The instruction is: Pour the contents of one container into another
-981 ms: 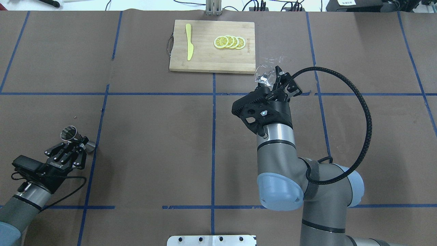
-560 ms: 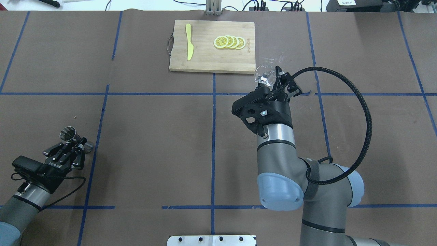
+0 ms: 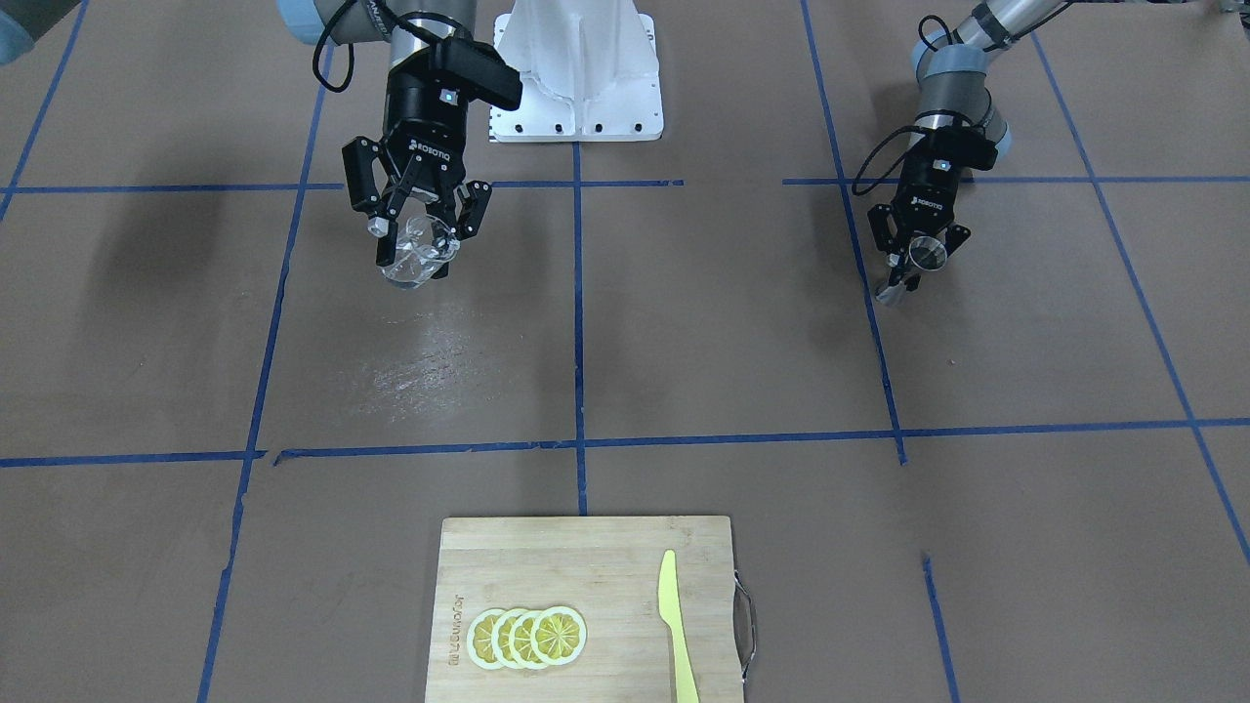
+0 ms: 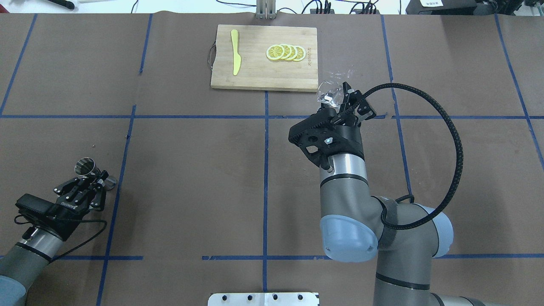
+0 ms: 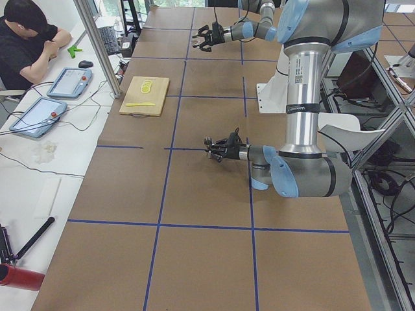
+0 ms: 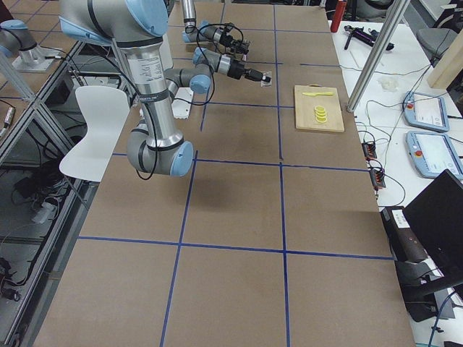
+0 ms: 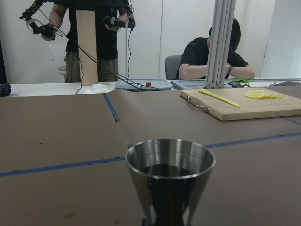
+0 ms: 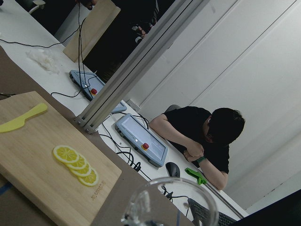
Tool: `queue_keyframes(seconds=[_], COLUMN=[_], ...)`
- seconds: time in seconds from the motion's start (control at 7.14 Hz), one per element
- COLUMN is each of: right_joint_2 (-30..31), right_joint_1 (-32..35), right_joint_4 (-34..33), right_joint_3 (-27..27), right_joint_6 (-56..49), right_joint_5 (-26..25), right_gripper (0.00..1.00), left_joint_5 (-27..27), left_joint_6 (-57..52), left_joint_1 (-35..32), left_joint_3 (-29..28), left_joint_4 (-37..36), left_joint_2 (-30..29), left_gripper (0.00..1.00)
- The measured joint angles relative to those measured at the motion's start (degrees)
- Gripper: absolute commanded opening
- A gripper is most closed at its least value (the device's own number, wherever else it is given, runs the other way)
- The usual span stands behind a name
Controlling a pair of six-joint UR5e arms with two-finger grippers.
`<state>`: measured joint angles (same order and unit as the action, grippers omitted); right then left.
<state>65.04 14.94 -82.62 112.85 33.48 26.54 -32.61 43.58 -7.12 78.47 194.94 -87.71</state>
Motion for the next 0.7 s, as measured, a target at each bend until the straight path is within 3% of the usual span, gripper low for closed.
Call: queue_keyframes(seconds=[0.14, 0.28, 0.7], right_joint_2=[0.0, 0.0, 0.0], right_joint_1=[0.0, 0.0, 0.0], right_joint_4=[0.0, 0.0, 0.0], right_joint_3=[0.0, 0.0, 0.0], right_joint_6=[0.0, 0.0, 0.0], right_joint_5=[0.0, 0.0, 0.0], right_gripper=[0.0, 0.0, 0.0], left_joint_5=[0.0, 0.0, 0.1], left_joint_6=[-0.1, -0.1, -0.2], left_joint_1=[0.0, 0.0, 0.0], left_joint_3=[0.0, 0.0, 0.0], left_joint_4=[0.0, -0.1, -0.1], left_joint_2=[0.0, 0.0, 0.2], left_gripper=[0.81, 0.93, 0.99])
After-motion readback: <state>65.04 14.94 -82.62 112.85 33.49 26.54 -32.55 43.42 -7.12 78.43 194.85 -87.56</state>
